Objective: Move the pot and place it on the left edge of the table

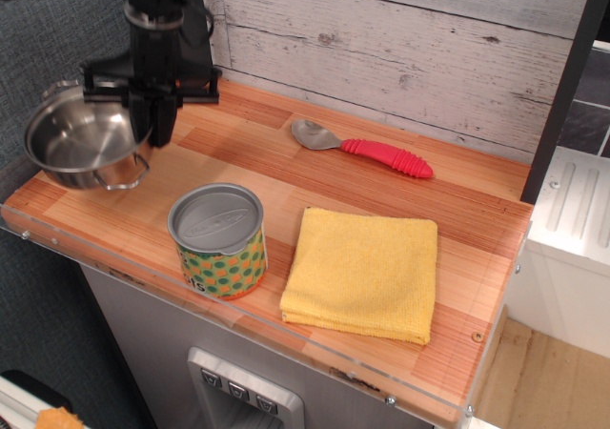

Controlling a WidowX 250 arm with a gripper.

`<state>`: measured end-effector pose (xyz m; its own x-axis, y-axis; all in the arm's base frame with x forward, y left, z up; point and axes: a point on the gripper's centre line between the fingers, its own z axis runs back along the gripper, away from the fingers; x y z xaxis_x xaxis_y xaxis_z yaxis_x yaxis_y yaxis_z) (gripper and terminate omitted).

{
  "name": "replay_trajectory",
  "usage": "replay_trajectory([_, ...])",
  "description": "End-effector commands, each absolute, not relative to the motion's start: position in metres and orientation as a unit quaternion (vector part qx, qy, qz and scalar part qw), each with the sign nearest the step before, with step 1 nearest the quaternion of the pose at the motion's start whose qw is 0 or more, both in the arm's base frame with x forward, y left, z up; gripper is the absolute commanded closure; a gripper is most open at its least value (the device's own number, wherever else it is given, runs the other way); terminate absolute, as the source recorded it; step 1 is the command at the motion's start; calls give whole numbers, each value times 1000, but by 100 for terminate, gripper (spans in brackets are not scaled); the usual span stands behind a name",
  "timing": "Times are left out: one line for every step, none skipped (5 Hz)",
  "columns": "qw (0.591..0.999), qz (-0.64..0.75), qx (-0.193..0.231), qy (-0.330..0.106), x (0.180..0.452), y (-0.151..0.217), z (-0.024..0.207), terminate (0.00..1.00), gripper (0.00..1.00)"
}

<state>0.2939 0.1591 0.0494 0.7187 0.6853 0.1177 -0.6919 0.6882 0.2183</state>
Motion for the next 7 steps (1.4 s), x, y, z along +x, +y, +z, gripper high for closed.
replay_trajectory([928, 350, 126, -24, 287, 169, 41, 0, 100])
replay_trajectory([933, 335, 132, -19, 285, 172, 36, 0, 100])
replay_trajectory([934, 331, 131, -23, 282, 173, 34, 0, 100])
replay_trajectory([933, 337, 123, -22, 280, 176, 35, 0, 0])
replay_trajectory([933, 339, 114, -35, 279, 178, 36, 0, 0])
replay_trajectory([932, 345, 107, -41, 280, 179, 41, 0, 0])
replay_trajectory([931, 347, 99, -54, 281, 180, 49, 0, 0])
